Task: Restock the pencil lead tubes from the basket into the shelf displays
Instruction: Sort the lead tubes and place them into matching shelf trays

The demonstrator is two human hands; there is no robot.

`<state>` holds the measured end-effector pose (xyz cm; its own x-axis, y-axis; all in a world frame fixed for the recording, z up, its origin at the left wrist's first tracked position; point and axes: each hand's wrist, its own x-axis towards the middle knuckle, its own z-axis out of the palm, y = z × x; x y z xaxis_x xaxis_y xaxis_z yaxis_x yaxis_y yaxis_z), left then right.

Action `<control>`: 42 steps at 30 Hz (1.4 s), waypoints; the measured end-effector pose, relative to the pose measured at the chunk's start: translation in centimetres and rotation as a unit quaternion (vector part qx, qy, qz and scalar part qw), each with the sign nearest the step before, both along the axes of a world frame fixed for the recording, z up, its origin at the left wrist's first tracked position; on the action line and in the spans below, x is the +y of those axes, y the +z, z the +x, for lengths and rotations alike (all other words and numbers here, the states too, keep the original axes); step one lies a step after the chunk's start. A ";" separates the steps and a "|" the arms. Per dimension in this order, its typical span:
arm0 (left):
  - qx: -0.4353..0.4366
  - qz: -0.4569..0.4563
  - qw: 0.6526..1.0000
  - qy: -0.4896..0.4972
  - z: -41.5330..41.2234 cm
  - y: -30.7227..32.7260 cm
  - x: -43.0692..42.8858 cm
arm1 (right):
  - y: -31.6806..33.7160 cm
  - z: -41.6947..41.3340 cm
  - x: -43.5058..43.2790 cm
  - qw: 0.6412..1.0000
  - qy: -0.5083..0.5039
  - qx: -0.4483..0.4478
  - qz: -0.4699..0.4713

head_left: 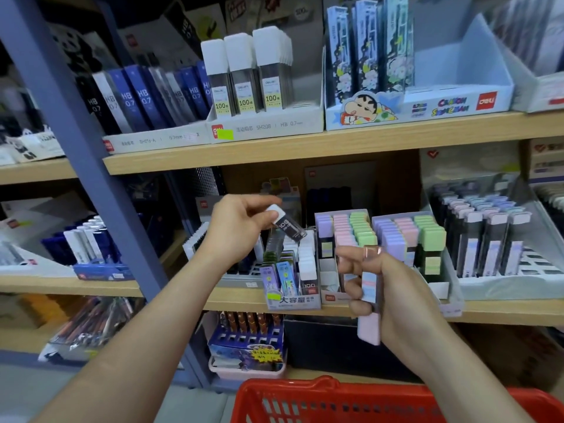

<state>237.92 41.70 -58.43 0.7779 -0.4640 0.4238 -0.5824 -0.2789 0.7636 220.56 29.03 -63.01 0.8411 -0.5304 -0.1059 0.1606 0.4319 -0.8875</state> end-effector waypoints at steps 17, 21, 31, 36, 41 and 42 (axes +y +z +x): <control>-0.182 0.189 0.964 -0.038 1.1 -2.4 -1.1 | -1.0 -0.4 -0.1 0.994 0.106 0.016 -0.001; -0.132 0.192 0.972 -0.016 1.0 -1.4 -1.5 | -1.2 -0.4 -0.4 0.991 0.125 -0.012 0.046; -0.120 0.236 0.963 -0.043 1.6 -2.6 -1.8 | -1.0 -1.1 -0.7 0.988 0.147 -0.005 0.054; -0.121 0.270 0.955 -0.030 1.7 -2.5 -2.0 | -0.8 -1.3 -0.5 0.989 0.136 -0.004 0.059; -0.145 0.294 0.945 -0.020 1.4 -1.8 -1.9 | -0.6 -1.3 -0.5 0.989 0.132 0.008 0.072; -0.160 0.291 0.943 -0.015 1.1 -1.6 -1.8 | -0.6 -1.3 -0.6 0.987 0.139 0.013 0.079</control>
